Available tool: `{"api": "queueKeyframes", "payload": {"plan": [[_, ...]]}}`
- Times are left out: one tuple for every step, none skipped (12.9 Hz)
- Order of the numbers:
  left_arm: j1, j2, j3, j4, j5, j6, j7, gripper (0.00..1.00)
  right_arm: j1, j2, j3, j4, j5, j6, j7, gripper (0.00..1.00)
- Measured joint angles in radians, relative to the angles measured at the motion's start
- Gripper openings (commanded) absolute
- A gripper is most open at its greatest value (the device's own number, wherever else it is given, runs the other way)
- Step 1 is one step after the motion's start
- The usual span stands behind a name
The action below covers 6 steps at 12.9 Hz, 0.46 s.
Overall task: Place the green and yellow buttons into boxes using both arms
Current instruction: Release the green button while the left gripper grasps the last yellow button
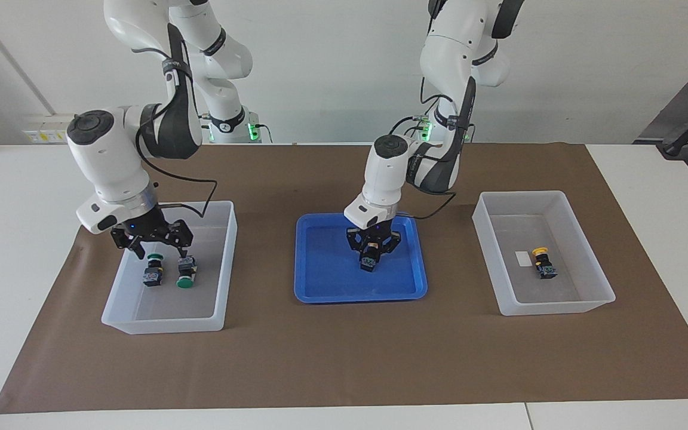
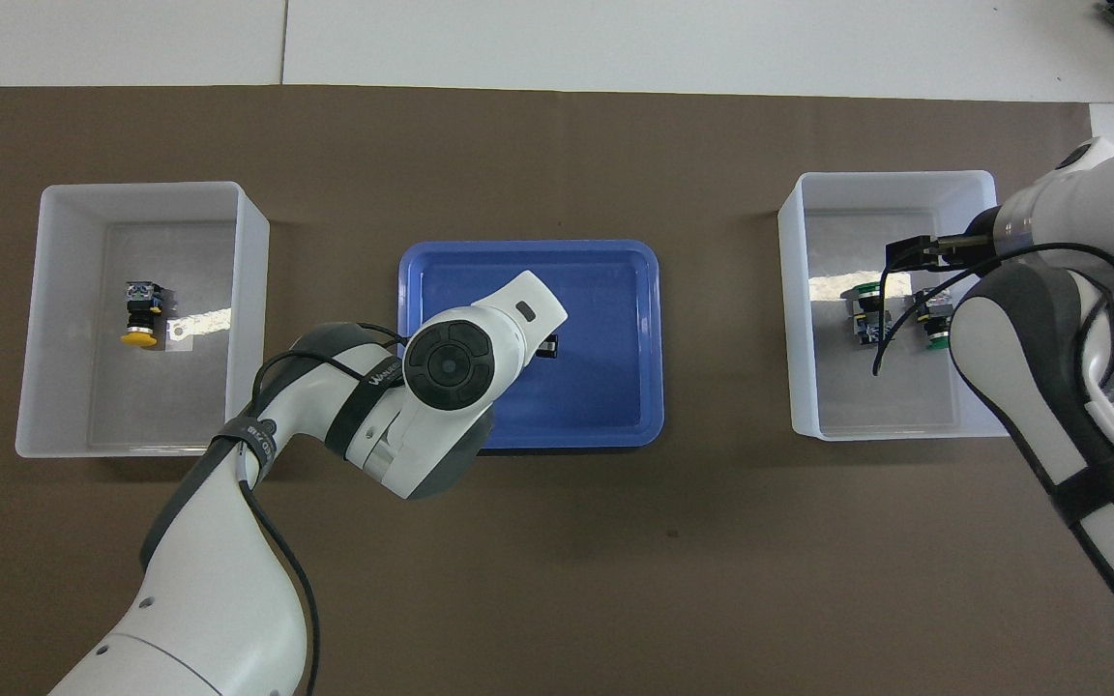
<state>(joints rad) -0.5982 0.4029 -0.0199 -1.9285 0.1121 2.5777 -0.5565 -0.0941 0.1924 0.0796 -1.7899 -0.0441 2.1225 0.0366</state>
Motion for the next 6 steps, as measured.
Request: {"api": "queueKeyframes", "payload": {"plan": [[0.001, -0.003, 0.005, 0.002, 0.000, -0.002, -0.002, 0.00, 0.003, -0.011, 0.000, 0.046, -0.003, -0.061, 0.023, 1.00], [0.003, -0.015, 0.014, 0.005, 0.000, -0.009, -0.003, 0.00, 0.003, -0.025, -0.001, 0.082, -0.004, -0.117, 0.032, 1.00], [0.015, -0.044, 0.024, 0.008, 0.000, -0.035, -0.003, 0.00, 0.000, -0.044, -0.002, 0.110, -0.005, -0.172, 0.037, 1.00], [0.037, -0.084, 0.029, 0.008, 0.000, -0.076, -0.003, 0.00, -0.004, -0.068, -0.003, 0.125, -0.005, -0.215, 0.039, 1.00], [0.062, -0.127, 0.032, 0.008, 0.000, -0.127, -0.003, 0.00, -0.007, -0.094, -0.006, 0.133, -0.005, -0.254, 0.044, 1.00], [0.092, -0.171, 0.033, 0.008, 0.000, -0.174, 0.000, 0.00, -0.010, -0.123, -0.008, 0.138, -0.005, -0.289, 0.054, 1.00]]}}
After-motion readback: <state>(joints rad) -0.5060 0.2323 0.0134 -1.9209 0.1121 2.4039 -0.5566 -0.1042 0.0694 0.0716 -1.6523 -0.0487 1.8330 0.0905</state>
